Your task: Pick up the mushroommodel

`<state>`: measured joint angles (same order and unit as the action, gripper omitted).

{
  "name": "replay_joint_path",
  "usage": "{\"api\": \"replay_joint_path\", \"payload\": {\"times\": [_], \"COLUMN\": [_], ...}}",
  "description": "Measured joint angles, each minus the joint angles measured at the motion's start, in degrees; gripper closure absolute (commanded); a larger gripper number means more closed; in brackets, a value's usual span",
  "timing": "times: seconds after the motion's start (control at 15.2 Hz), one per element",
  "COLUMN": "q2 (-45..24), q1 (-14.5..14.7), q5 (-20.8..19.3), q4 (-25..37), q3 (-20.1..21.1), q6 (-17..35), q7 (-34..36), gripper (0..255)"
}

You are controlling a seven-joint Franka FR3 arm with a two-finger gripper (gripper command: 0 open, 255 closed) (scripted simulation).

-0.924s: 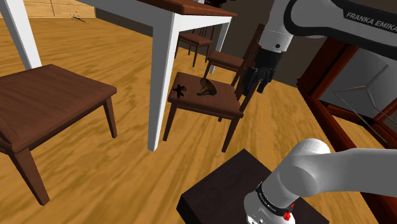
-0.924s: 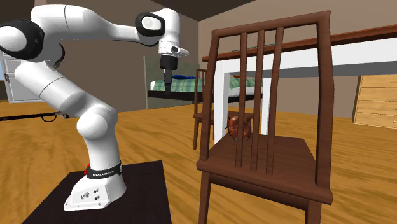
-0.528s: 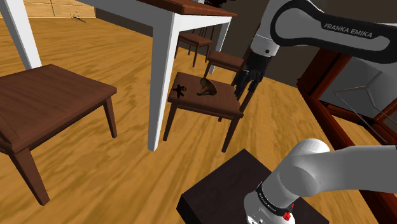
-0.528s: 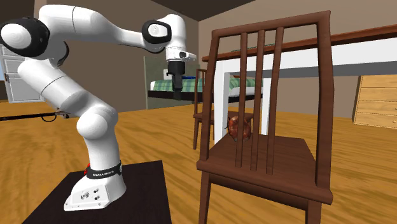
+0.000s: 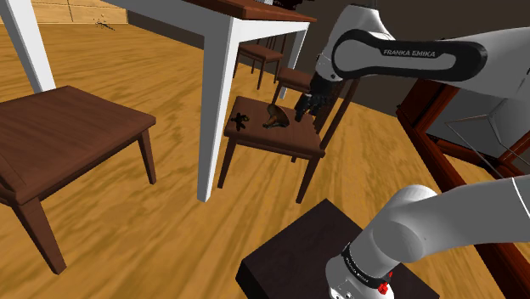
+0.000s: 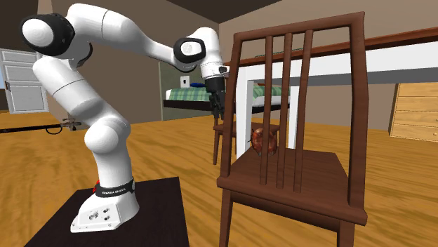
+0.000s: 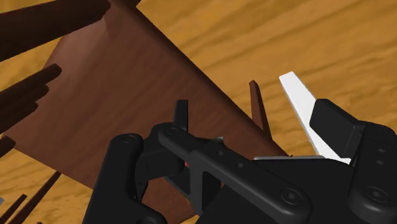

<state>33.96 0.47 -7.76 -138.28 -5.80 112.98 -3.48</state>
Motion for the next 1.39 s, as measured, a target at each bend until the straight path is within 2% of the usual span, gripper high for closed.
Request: {"api": "replay_joint_path", "payload": {"times": [0.53,0.86,1.39], "q2": [-12.9,-21.2,-24.4], "q1": [0.3,0.6,0.5], "q5": [-2.1,-1.8,-2.2], "q4": [4.3,9.4,6.7], "q3": [-2.7,-4.6,-4.8], "q6": [17.9,26.7,33.3], "q7": [-4.3,-7.8,-7.5], "gripper": [0,0,0]}}
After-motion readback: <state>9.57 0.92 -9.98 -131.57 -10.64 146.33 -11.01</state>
